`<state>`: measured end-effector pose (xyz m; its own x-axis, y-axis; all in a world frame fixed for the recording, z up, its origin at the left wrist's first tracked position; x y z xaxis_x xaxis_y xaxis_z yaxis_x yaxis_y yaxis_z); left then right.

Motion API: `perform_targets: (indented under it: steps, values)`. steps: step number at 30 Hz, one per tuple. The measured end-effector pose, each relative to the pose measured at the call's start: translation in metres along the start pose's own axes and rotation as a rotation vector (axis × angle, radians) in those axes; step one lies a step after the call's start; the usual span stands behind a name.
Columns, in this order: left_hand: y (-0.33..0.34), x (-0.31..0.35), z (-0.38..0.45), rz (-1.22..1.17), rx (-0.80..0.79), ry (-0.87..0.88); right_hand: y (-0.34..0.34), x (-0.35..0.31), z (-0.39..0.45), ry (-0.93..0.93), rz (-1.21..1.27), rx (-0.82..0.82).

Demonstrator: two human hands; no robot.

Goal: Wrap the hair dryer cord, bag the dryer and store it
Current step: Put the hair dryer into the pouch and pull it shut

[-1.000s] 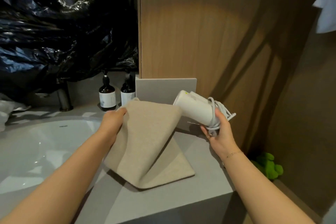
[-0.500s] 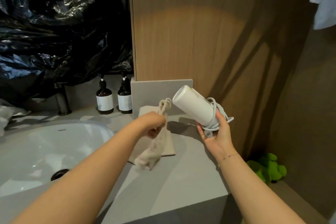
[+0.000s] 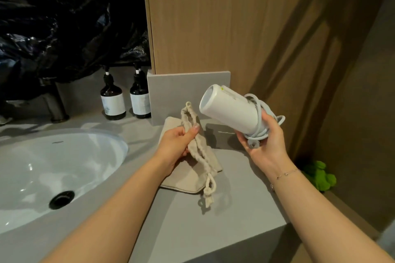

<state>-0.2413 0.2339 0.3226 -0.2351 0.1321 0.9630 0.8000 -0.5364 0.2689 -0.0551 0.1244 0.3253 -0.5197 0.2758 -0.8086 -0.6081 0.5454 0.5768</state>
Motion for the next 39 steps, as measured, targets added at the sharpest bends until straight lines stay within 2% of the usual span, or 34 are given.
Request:
perform_targets:
  steps: [3, 10, 14, 23, 27, 33, 39]
  values:
    - [0.001, -0.001, 0.005, 0.029, 0.024, 0.015, 0.005, -0.004, -0.004, -0.029, -0.011, 0.017]
    - [0.005, -0.001, 0.006, 0.093, -0.006, -0.074, 0.002, -0.013, -0.026, -0.079, -0.014, 0.08]
    - [0.005, 0.001, 0.005, 0.118, 0.008, -0.074, -0.008, -0.02, -0.046, -0.202, -0.268, 0.07]
    - [0.004, 0.019, 0.001, 0.121, -0.029, -0.005, 0.002, -0.053, -0.077, -0.686, -0.868, -0.009]
    - [0.01, 0.031, -0.005, 0.166, -0.049, 0.053, 0.01, -0.055, -0.089, -0.84, -1.027, -0.094]
    - [0.01, 0.046, -0.014, 0.09, -0.053, 0.127, 0.019, -0.043, -0.104, -1.061, -1.222, -0.208]
    - [0.007, 0.056, -0.018, 0.119, 0.018, 0.286, 0.029, -0.036, -0.104, -1.132, -1.308, -0.171]
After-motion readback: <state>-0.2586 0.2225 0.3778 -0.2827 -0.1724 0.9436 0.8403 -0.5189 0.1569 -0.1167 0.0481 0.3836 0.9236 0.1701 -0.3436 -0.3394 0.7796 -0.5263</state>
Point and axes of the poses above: each hand's wrist, its own z-axis towards the middle knuckle, its own y-axis out of the palm, x = y × z, the point moved 4 cm from there along z, towards the middle knuckle, and after that the axes turned 15 degrees about -z, right-handed, at the moved point
